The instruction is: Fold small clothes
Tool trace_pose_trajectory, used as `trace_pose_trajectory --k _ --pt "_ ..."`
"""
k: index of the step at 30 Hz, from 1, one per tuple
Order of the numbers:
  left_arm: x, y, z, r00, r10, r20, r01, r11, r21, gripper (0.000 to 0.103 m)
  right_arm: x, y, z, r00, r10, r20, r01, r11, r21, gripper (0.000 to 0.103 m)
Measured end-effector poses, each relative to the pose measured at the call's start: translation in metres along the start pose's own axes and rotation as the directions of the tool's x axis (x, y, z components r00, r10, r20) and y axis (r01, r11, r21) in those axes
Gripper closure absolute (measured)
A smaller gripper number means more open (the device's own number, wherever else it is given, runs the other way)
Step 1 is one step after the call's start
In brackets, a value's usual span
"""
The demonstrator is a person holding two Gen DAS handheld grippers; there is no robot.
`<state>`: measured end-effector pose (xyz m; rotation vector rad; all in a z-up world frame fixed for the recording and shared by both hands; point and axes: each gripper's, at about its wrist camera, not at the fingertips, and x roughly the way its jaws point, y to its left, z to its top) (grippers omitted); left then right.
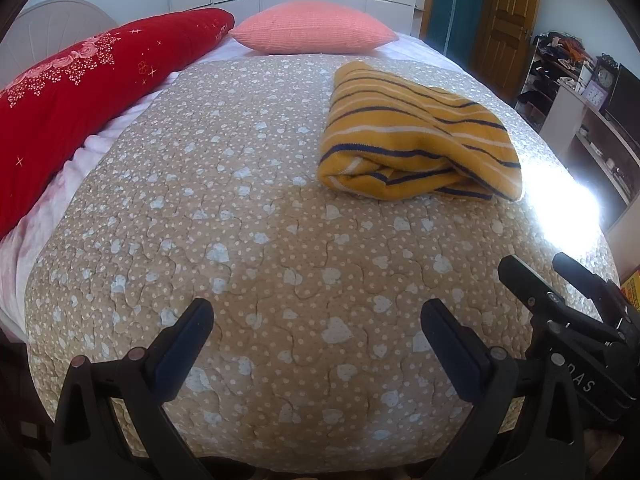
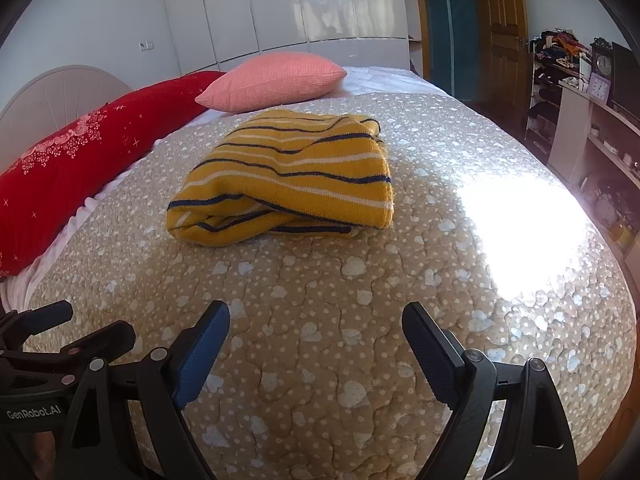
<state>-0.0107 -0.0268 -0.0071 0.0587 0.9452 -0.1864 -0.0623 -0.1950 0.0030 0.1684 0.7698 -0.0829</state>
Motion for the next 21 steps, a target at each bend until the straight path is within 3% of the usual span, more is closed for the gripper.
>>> trace_pose_trajectory --k 21 --pt "-0.0047 -0.002 -0.0011 1.0 0.025 0.013 -0.025 1.0 0.002 0.0 0.0024 0.0013 -0.0026 1.0 -0.003 -0.006 0.003 1.0 -0.001 0.011"
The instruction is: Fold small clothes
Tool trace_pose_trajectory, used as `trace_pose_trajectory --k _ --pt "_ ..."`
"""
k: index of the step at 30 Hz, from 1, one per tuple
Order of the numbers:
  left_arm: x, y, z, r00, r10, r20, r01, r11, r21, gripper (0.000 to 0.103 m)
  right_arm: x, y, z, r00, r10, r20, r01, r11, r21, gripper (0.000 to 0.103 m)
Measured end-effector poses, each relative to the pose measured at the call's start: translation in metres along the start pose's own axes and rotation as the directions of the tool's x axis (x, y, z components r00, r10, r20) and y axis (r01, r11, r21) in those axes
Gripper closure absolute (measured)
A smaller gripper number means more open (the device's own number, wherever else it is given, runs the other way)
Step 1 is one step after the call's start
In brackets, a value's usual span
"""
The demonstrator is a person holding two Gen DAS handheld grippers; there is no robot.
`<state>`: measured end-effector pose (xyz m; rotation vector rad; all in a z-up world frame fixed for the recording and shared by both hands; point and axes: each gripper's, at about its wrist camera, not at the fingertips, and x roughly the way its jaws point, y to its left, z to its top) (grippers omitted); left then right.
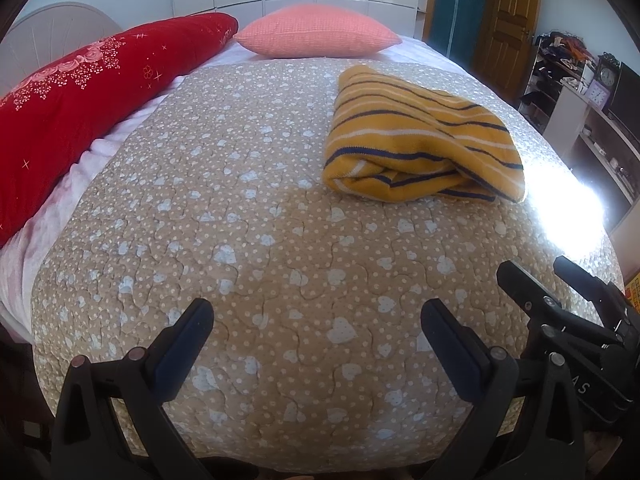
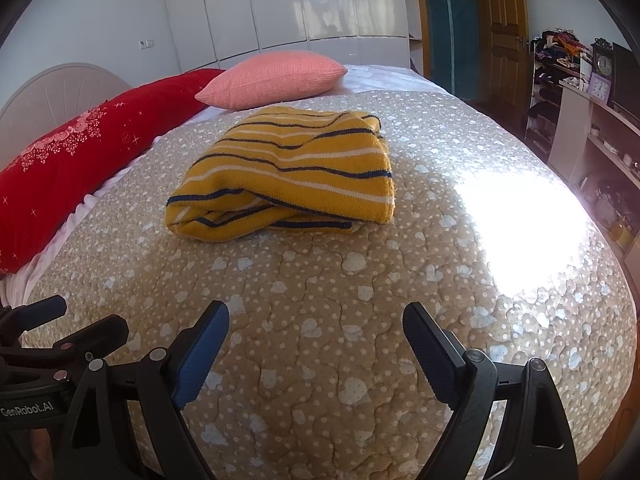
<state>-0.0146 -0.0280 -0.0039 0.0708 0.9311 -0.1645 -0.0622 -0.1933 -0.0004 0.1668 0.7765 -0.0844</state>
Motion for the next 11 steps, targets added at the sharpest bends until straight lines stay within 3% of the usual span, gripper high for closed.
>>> trace_pose_trajectory --k 11 --pt "-0.011 -0.003 0.0 0.997 0.045 0.055 -0.047 0.999 0.028 0.0 0.002 0.002 -0.002 1.0 0.001 0.0 -0.001 1.0 -0.013 0.011"
